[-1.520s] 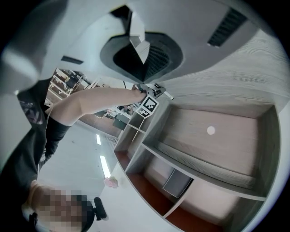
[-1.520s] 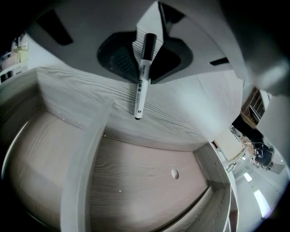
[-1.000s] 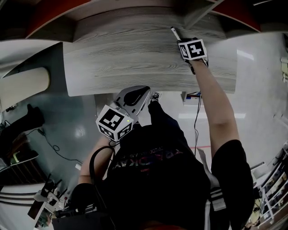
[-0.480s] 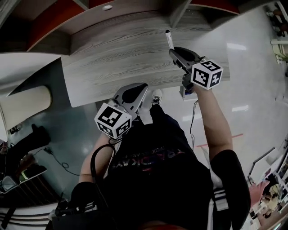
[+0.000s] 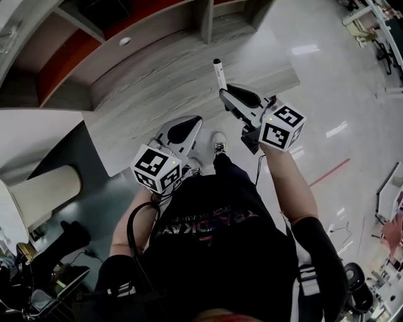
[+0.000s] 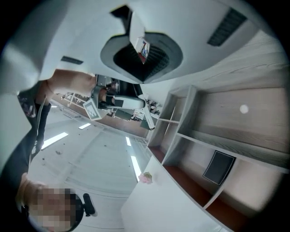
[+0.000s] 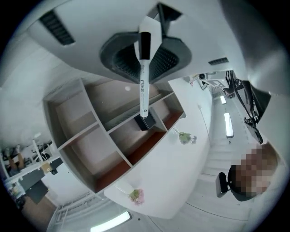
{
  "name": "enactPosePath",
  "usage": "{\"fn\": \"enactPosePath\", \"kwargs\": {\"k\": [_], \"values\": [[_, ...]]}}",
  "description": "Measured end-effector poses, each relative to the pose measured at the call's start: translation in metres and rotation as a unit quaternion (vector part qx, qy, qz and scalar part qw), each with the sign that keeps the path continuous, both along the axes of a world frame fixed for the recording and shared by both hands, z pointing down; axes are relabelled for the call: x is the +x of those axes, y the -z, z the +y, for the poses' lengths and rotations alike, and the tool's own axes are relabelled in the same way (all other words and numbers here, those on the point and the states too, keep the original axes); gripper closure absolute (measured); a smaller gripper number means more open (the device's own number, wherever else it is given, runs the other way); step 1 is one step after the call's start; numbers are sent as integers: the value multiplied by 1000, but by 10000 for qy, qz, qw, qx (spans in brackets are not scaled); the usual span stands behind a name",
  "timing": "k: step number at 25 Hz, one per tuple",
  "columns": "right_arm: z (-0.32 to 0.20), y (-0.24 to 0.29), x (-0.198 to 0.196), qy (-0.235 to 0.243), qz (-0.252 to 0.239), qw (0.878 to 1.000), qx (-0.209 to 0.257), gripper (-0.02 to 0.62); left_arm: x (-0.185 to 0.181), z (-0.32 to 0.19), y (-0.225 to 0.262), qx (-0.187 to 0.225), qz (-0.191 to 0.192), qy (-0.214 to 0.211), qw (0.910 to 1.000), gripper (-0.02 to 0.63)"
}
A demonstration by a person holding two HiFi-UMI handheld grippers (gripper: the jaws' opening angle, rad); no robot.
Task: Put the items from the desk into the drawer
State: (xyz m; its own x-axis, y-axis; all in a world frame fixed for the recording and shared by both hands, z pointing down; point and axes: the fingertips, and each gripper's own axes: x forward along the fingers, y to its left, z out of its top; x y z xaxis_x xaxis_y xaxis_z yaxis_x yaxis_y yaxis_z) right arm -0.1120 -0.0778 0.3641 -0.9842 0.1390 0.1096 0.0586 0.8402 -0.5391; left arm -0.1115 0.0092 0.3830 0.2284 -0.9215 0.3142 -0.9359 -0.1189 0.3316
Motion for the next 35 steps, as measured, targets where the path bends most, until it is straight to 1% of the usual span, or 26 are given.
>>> {"fn": "enactPosePath", "kwargs": {"k": [5, 8, 10, 14, 16, 19, 22, 25, 29, 32, 35], "values": [[14, 20, 34, -572, -217, 9981, 63, 520, 17, -1, 13, 251, -109, -542, 9982, 595], [24, 26, 47, -900, -260, 9956, 71, 520, 22, 0, 17, 344, -110, -819, 9960, 595], [30, 28, 62, -1208, -258, 9923, 85, 520, 30, 2, 19, 391, -92, -1077, 9934, 595], [38, 34, 101, -1870, -269, 9819, 125, 520, 60, 5, 24, 521, -123, -1704, 9839, 595], [41, 32, 121, -2206, -202, 9751, 112, 520, 76, 7, 23, 533, -64, -1964, 9790, 595], [46, 26, 149, -2658, -79, 9640, 27, 520, 97, 9, 20, 494, 31, -2259, 9729, 595], [47, 20, 177, -3053, 11, 9522, -111, 520, 117, 11, 22, 529, 39, -2524, 9662, 595], [43, 15, 201, -3409, 46, 9395, -319, 520, 132, 9, 23, 564, 59, -2690, 9615, 595], [29, 7, 218, -3670, 80, 9286, -538, 520, 144, -2, 24, 566, 50, -2775, 9590, 595], [20, 0, 224, -3733, 81, 9253, -663, 520, 147, -10, 20, 534, 13, -2720, 9608, 595], [14, -9, 231, -3699, 120, 9257, -777, 520, 155, -13, 16, 454, 20, -2633, 9637, 595]]}}
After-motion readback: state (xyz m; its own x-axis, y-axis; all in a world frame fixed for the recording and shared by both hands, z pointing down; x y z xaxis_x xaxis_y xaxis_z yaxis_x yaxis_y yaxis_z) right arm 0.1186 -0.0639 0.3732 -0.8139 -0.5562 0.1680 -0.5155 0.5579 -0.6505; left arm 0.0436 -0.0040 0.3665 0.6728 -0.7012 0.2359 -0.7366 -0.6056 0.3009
